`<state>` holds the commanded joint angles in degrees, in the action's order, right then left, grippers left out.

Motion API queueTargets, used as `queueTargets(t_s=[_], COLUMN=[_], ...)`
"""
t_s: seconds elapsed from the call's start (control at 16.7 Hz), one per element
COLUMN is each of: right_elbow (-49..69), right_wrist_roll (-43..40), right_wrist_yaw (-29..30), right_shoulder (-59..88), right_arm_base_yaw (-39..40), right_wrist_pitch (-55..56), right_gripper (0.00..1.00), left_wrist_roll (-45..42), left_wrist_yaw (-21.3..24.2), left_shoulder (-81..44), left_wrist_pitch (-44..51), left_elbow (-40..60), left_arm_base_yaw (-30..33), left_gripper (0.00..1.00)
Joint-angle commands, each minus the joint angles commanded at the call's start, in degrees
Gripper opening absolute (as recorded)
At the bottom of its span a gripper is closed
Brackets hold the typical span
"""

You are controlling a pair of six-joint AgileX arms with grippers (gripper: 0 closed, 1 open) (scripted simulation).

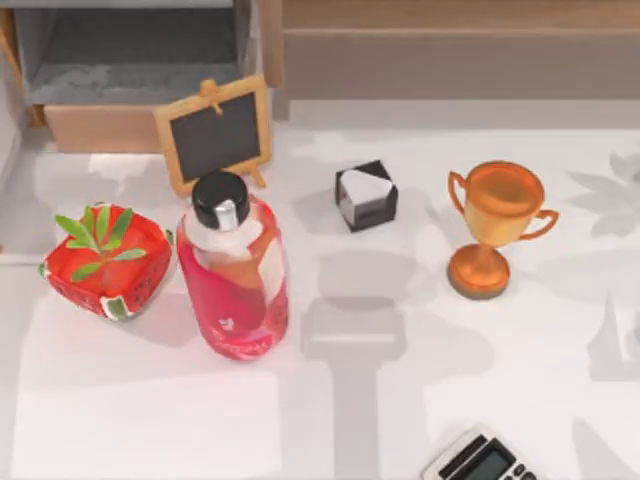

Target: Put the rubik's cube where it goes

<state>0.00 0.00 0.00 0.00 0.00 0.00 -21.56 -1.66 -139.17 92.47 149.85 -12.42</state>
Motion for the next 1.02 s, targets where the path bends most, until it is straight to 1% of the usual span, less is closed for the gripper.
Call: queueTargets(t_s=[0.12,0.3,0.48,0.78,1.02], right_elbow=[0.00,0.00,0.00,0.00,0.00], right_wrist_roll=[0.00,0.00,0.00,0.00,0.00], right_wrist_yaw=[0.00,0.00,0.00,0.00,0.00], right_shoulder=[0.00,0.00,0.00,0.00,0.00], right_arm_base_yaw=[0.00,0.00,0.00,0.00,0.00], right_wrist_pitch=[0.00,0.00,0.00,0.00,0.00], right_gripper=[1.00,1.00,1.00,1.00,1.00], left_wrist_roll=[0.13,0.63,1.00,1.00,1.00], left_wrist_yaw=[0.16,0.72,1.18,1.18,1.18], left_shoulder=[-4.86,-11.58,-15.05,-15.05,-15.05], left_wrist_pitch=[-0.31,-1.25,-1.92,-1.92,-1.92], left_elbow=[2.76,4.99,5.57,5.57,5.57], left_arm_base_yaw=[-3.26,-5.75,-6.11,-6.11,-6.11], left_gripper=[0.00,0.00,0.00,0.00,0.30])
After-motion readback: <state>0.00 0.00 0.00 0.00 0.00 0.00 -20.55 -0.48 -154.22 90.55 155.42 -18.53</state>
